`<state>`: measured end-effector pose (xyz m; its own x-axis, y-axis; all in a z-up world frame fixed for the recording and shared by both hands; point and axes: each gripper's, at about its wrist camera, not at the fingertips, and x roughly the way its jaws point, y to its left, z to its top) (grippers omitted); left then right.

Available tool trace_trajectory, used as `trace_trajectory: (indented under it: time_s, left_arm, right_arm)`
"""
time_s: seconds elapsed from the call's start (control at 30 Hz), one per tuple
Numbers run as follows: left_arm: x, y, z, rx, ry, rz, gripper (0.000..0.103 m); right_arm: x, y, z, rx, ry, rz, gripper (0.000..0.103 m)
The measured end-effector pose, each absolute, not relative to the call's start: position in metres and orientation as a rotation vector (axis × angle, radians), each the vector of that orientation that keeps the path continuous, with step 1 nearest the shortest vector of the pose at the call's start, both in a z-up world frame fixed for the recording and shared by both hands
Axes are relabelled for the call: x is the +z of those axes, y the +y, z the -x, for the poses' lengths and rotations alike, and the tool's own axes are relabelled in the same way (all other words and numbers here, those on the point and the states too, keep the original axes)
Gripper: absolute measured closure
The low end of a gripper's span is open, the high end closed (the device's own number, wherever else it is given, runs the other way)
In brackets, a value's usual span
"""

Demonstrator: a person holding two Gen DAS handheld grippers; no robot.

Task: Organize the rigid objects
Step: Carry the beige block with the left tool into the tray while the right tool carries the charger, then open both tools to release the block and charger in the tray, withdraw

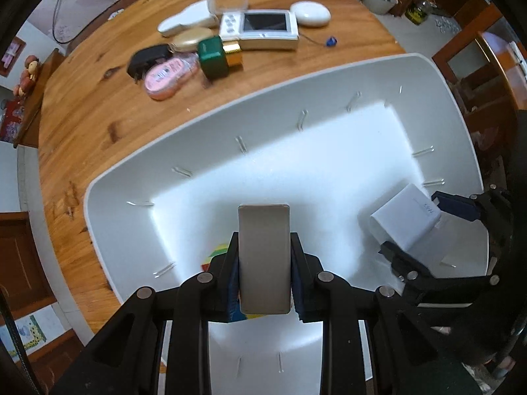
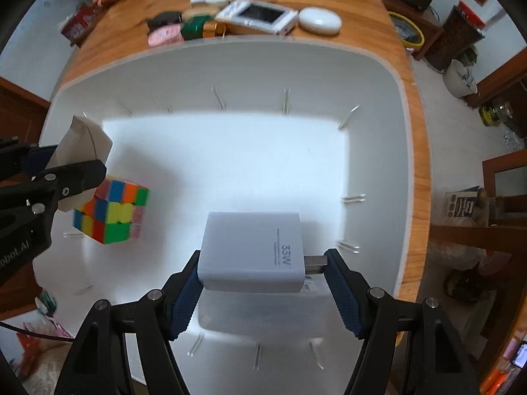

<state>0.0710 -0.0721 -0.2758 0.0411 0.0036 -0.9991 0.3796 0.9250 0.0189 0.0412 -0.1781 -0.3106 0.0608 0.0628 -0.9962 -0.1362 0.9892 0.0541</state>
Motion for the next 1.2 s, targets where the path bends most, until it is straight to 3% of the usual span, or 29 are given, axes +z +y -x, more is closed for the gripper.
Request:
trace_trajectory:
  time_s: [0.5,0.57,0.67,0.73,0.8,1.2]
  left_arm:
    - [-0.300,-0.077,-0.075,-0.329,1.545,-0.326,0.076]
    - [-0.301,-0.079,-0.074,-0.331,1.542,-0.335,0.075]
    - [-0.303,-0.085,-0.073,-0.322,1.541,-0.354,0.062]
    - [-0.303,-0.086,-0.073,-0.313,1.542,-0.359,0.032]
    - [-0.302,-0.088,-0.070,-0.308,1.540,-0.351,0.018]
    - [-0.277,-0.081,-0.058,-0.303,1.527,-0.330,0.018]
  right_arm:
    - [-0.319,-0.148,-0.024,0.151,1.507,0.244,0.030]
    - [-0.317,-0.148,-0.021,0.159,1.502,0.240,0.026]
    - [-0.313,-0.150,-0.016,0.156,1.492,0.235,0.025]
    - [-0.310,-0.151,-0.013,0.161,1.489,0.224,0.025]
    - [-0.307,-0.153,-0.008,0.165,1.480,0.213,0.025]
    - [-0.289,-0.168,-0.008,0.169,1.443,0.176,0.025]
